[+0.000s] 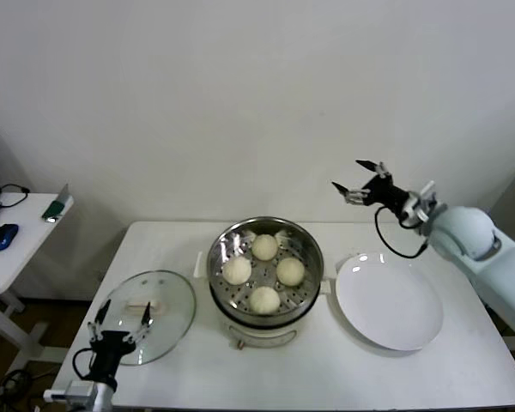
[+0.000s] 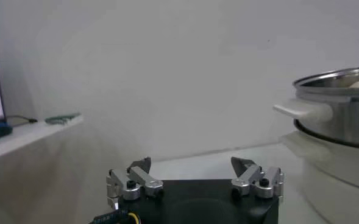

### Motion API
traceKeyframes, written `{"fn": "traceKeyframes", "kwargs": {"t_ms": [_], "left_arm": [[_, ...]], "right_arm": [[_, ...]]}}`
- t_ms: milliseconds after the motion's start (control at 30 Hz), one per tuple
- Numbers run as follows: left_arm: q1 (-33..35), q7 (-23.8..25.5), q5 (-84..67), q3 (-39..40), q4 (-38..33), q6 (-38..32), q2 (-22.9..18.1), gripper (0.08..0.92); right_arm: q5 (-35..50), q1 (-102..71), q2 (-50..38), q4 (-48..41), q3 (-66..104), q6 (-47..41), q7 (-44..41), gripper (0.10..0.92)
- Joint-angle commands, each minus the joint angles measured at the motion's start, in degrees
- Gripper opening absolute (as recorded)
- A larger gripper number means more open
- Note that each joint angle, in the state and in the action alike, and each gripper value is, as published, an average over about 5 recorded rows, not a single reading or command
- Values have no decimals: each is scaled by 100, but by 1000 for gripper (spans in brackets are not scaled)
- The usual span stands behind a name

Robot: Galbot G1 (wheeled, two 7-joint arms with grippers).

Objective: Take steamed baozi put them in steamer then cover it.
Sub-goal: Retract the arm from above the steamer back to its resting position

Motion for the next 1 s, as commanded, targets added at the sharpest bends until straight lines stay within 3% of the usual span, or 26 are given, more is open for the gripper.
{"fn": "traceKeyframes", "kwargs": {"t_ms": [33, 267, 467, 733, 1000], "left_arm": [[-73, -159, 1264, -103, 139, -653, 84, 823], [-5, -1354, 4304, -325, 517, -1222, 458, 823], [97, -2162, 6324, -307, 919, -959, 709, 823], [-226, -2215, 7943, -5, 1466, -311, 471, 823], [-568, -1940, 8288, 187, 1729, 53, 423, 823]], "right_arm": [[-808, -4897, 1468, 33, 4511, 1591, 106, 823], [-1077, -5714, 2296, 91, 4708, 2131, 30, 823], [-1143, -5862, 2623, -57, 4532, 2357, 16, 823], [-1311, -5828, 2795, 12, 4280, 2388, -60, 823], [-1347, -5918, 2851, 191, 4261, 2382, -94, 823]]}}
